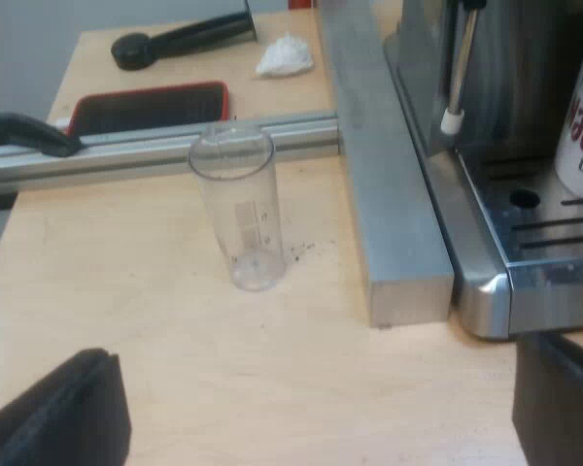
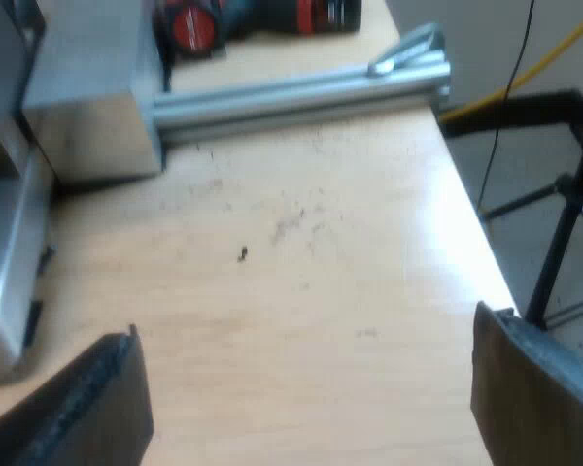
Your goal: Place mug into machine
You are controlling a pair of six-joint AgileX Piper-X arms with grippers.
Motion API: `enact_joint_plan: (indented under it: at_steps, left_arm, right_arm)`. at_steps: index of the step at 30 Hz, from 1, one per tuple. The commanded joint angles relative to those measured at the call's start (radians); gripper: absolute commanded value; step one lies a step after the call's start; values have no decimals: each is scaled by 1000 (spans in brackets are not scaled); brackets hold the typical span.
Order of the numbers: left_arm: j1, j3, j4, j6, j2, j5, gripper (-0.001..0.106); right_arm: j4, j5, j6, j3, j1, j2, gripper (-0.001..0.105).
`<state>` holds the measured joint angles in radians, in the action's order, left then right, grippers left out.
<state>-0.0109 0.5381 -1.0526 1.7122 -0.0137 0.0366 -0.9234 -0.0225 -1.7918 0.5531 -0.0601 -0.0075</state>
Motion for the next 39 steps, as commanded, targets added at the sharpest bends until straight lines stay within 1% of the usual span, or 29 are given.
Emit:
enact_joint_plan:
  at_steps: [1,5,6,11,20,39]
  left_arm:
    - [2,-3,-9,7,-139,4,81]
    - [2,-3,-9,7,-139,4,81]
    - [2,-3,-9,7,-139,4,81]
    - [2,-3,-9,7,-139,4,81]
    - [2,-25,37,3,-139,4,81]
    - [2,-27,43,3,-139,4,81]
  right_arm:
    - [-1,14,0,-19,-5,-42,70]
    - [-43,80,0,-42,-5,-42,70]
    - [-50,82,0,-44,-5,-42,70]
    - [-52,82,0,-54,-5,-42,70]
    - [-50,78,0,-54,-5,-42,70]
    - [-50,78,0,-54,-5,-42,70]
